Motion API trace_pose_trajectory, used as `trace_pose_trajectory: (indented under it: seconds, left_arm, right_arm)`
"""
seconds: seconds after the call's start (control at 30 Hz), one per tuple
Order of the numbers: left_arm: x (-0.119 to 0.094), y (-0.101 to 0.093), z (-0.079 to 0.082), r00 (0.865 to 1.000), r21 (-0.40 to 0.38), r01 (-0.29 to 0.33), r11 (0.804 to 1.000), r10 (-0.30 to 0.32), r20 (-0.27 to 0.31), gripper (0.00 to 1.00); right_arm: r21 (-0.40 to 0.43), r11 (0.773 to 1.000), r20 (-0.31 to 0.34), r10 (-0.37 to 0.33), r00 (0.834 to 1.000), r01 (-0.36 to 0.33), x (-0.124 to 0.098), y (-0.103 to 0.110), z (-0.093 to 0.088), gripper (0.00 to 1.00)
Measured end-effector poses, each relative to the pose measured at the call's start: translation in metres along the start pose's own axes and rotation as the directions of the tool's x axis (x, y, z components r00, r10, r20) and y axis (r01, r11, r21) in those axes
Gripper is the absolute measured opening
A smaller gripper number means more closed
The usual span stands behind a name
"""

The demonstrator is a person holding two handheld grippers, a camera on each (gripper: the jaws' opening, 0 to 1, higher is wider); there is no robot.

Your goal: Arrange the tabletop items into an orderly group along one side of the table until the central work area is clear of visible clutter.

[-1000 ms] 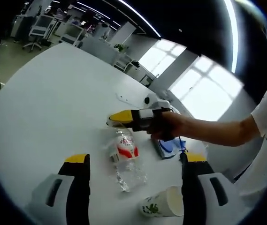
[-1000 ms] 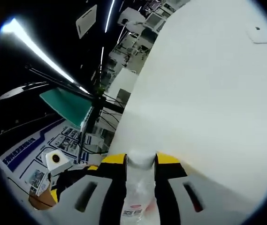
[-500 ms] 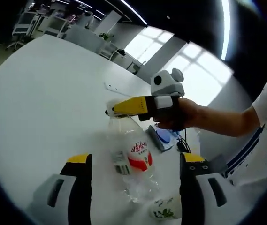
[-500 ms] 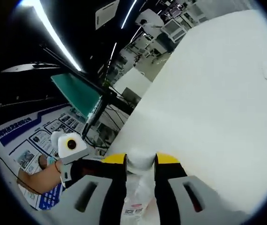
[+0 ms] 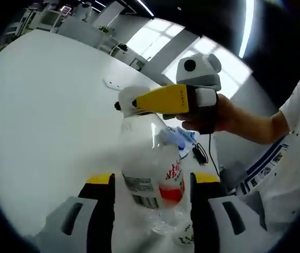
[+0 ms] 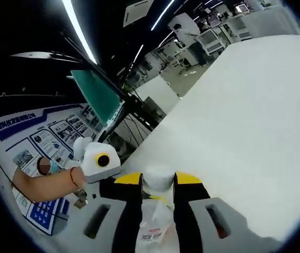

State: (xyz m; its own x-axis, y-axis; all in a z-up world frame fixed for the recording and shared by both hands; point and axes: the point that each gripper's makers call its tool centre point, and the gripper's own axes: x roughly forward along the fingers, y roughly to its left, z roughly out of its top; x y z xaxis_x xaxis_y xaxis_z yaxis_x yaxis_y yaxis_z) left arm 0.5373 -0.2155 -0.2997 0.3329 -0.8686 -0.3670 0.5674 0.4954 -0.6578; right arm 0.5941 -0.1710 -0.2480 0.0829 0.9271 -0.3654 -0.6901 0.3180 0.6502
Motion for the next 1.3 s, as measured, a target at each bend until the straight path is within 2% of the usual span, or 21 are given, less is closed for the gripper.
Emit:
trace_pose_trajectory:
  seconds: [0.03, 0.07, 0.13, 0.2, 0.3, 0.57, 0.67, 0.73, 0.9, 1.03, 1.13, 1.17, 1.2, 1.23, 1.27, 1.3]
  left_arm:
    - [0.001, -0.006, -0.001, 1.0, -0.014, 0.031, 0.999, -0.031, -0.004, 0.51]
    - [0.001, -0.003, 0.0, 1.0, -0.002, 0.021, 1.0, -0.021, -0.004, 0.5]
    - [0.003, -0.012, 0.001, 0.999, 0.013, 0.05, 0.999, -0.05, -0.006, 0.45]
    - [0.004, -0.014, 0.002, 0.998, 0.041, 0.059, 0.997, -0.059, -0.008, 0.44]
    - [0.005, -0.015, 0.004, 0.998, 0.049, 0.066, 0.997, -0.066, -0.003, 0.43]
    - [0.011, -0.019, 0.015, 0.998, 0.138, 0.066, 0.988, -0.066, -0.007, 0.42]
    - [0.016, -0.022, 0.02, 0.998, 0.197, 0.059, 0.979, -0.058, -0.014, 0.41]
    - [0.02, -0.025, 0.024, 0.998, 0.222, 0.065, 0.973, -0.063, -0.014, 0.41]
    - [0.031, -0.034, 0.031, 0.996, 0.276, 0.086, 0.957, -0.085, -0.015, 0.4]
    - [0.038, -0.043, 0.039, 0.995, 0.324, 0.097, 0.941, -0.1, -0.008, 0.4]
    - [0.043, -0.048, 0.045, 0.994, 0.365, 0.106, 0.925, -0.111, -0.008, 0.4]
    - [0.045, -0.048, 0.047, 0.994, 0.394, 0.104, 0.913, -0.107, -0.015, 0.4]
    - [0.047, -0.05, 0.048, 0.994, 0.405, 0.105, 0.908, -0.106, -0.019, 0.4]
    - [0.049, -0.051, 0.048, 0.994, 0.416, 0.106, 0.903, -0.107, -0.021, 0.4]
    - [0.051, -0.053, 0.05, 0.994, 0.444, 0.104, 0.89, -0.105, -0.022, 0.4]
    - [0.054, -0.054, 0.052, 0.995, 0.47, 0.096, 0.878, -0.096, -0.023, 0.4]
  right_arm:
    - [-0.015, 1.0, 0.002, -0.005, 1.0, 0.005, -0.001, 0.001, 0.0, 0.2]
    - [-0.021, 1.0, 0.001, -0.006, 1.0, 0.006, -0.002, 0.003, 0.0, 0.19]
    - [-0.042, 0.999, 0.008, -0.016, 1.0, 0.017, -0.005, 0.005, 0.001, 0.19]
    - [-0.066, 0.997, 0.007, -0.024, 1.0, 0.025, -0.008, 0.008, 0.001, 0.19]
    - [-0.099, 0.994, 0.015, -0.038, 0.999, 0.039, -0.012, 0.012, 0.003, 0.19]
    - [-0.215, 0.972, 0.044, -0.085, 0.995, 0.092, -0.026, 0.023, 0.01, 0.19]
    - [-0.297, 0.947, 0.058, -0.112, 0.992, 0.124, -0.035, 0.028, 0.014, 0.19]
    - [-0.356, 0.922, 0.08, -0.134, 0.988, 0.153, -0.042, 0.03, 0.017, 0.19]
    - [-0.42, 0.887, 0.095, -0.165, 0.982, 0.19, -0.059, 0.035, 0.016, 0.19]
    - [-0.474, 0.85, 0.139, -0.185, 0.973, 0.229, -0.074, 0.038, 0.021, 0.19]
    - [-0.501, 0.826, 0.171, -0.199, 0.965, 0.259, -0.084, 0.041, 0.023, 0.19]
    - [-0.509, 0.818, 0.179, -0.202, 0.963, 0.266, -0.087, 0.041, 0.023, 0.19]
    - [-0.526, 0.802, 0.192, -0.21, 0.959, 0.281, -0.091, 0.042, 0.024, 0.19]
    - [-0.529, 0.799, 0.197, -0.212, 0.957, 0.285, -0.092, 0.042, 0.024, 0.19]
    - [-0.538, 0.789, 0.208, -0.216, 0.954, 0.296, -0.096, 0.043, 0.023, 0.19]
    - [-0.563, 0.764, 0.223, -0.227, 0.948, 0.315, -0.1, 0.043, 0.024, 0.19]
